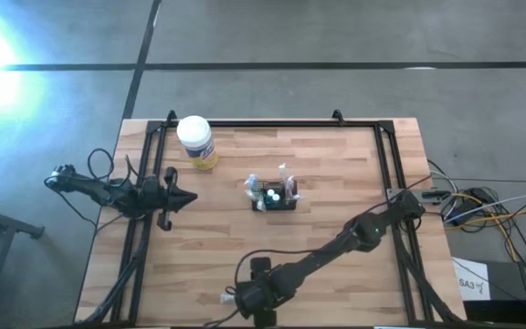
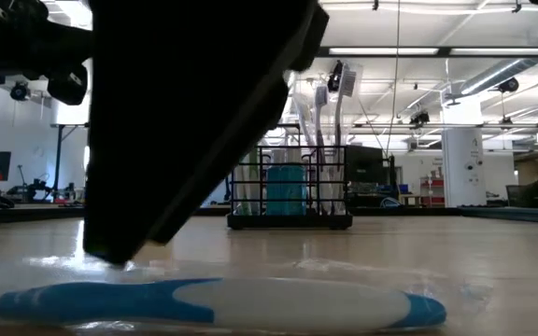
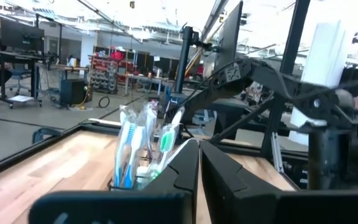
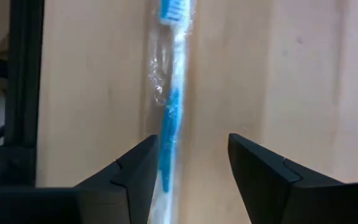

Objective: Pick & Place toothbrushing station
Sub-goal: Put the blue toothbrush into the black wire organizer

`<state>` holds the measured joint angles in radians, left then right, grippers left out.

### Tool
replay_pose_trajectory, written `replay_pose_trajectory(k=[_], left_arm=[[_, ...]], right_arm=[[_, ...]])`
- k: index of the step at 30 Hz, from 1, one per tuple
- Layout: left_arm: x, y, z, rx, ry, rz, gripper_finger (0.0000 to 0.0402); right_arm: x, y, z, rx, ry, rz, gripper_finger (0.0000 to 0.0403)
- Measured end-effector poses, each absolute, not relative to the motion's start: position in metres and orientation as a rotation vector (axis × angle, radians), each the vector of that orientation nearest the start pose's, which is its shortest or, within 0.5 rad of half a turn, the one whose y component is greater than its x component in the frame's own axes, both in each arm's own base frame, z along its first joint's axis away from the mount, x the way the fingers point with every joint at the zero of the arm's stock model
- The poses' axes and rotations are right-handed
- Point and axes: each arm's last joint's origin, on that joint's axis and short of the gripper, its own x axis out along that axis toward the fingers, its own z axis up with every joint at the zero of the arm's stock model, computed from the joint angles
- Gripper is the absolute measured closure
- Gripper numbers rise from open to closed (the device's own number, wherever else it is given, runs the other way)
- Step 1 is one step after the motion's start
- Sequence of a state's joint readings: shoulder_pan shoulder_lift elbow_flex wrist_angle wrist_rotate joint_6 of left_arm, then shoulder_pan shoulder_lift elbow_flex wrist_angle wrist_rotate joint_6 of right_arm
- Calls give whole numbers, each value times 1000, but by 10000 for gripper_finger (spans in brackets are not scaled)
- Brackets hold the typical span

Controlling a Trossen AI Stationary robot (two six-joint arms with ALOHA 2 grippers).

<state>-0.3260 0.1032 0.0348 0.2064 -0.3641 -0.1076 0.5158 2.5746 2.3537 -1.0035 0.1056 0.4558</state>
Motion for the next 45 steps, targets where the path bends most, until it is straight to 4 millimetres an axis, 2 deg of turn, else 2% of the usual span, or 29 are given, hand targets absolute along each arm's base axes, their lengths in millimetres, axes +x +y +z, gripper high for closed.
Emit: replay_pose_trajectory(k=[17, 21, 27, 32, 36, 42, 45], left_arm=[[99, -22, 182, -165, -97, 32, 392], [99, -22, 181, -166, -94, 32, 386], [99, -22, 180, -162, -83, 33, 389], [99, -22, 180, -161, -81, 33, 393], [99, -23, 179, -159, -74, 33, 388], [99, -23, 175, -147, -37, 36, 381], [99, -23, 174, -142, -22, 37, 383]], right_arm=[[468, 258, 140, 22, 1226, 162, 253], [469, 257, 140, 0, 1220, 160, 287], [470, 253, 142, 0, 1216, 151, 381], [470, 249, 147, -8, 1218, 137, 388], [468, 244, 175, -30, 1161, 151, 389], [452, 237, 243, -97, 1034, 147, 390], [439, 233, 284, -149, 934, 149, 390]])
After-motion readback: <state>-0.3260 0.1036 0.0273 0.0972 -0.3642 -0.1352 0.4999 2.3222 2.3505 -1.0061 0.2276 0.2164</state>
